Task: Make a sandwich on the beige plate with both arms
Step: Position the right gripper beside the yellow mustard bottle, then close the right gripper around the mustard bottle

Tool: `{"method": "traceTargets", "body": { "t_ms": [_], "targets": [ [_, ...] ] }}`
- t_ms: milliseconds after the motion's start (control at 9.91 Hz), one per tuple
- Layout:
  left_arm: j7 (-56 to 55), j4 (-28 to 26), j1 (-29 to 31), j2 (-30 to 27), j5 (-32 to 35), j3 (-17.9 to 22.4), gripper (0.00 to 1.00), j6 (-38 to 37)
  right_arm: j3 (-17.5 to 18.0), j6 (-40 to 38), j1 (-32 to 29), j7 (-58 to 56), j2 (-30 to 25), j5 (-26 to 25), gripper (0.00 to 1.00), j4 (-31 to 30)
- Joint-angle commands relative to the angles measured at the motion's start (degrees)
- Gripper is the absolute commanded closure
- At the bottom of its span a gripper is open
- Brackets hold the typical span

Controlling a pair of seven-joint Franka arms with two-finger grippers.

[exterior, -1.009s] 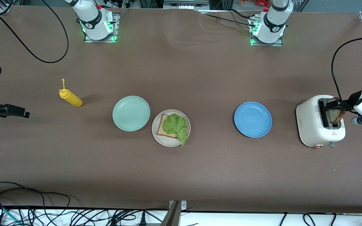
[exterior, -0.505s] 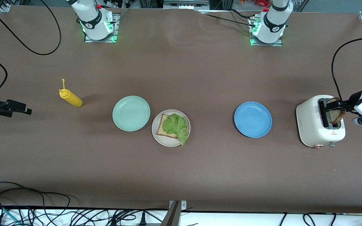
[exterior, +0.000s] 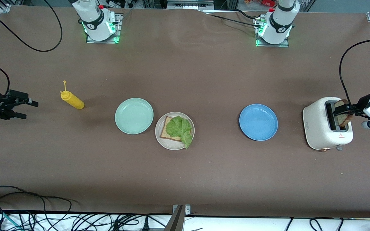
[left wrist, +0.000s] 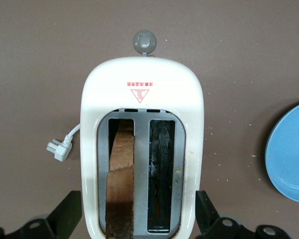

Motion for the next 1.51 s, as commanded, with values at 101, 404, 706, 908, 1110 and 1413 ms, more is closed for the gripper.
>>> {"method": "traceTargets", "body": {
  "t_ms": [101,404,706,908,1110,1413],
  "targets": [
    [0.7,-0.7,0.5,-0.7,1.2,-0.4,0.00,1.2,0.5,-0.4,-4.8,-29.8,-0.8,8.7,0.00,-8.4],
    [0.9,-0.7,0.5,-0.7,2.6,-0.4,0.00,1.4,-6.9,-7.3,-5.1,-50.6,6.2,14.6,0.00,-9.2],
    [0.3,-0.9,0.9,-0.8,2.2,-0.5,0.00,1.4,-8.7,-8.5,-5.5,-65.2,13.3,18.7,0.00,-9.2],
    [0.3,-1.1,0.8,-0.8,2.2,-0.5,0.00,1.4,-8.7,-8.5,-5.5,-68.1,16.1,19.6,0.00,-10.1],
    [0.3,-1.1,0.8,-0.8,2.2,-0.5,0.00,1.4,-8.7,-8.7,-5.5,-71.7,17.8,19.7,0.00,-10.3],
    [1.2,-1.1,0.8,-0.8,2.3,-0.5,0.00,0.7,-9.0,-10.2,-5.5,-78.4,18.5,22.2,0.00,-13.8]
  ]
}}
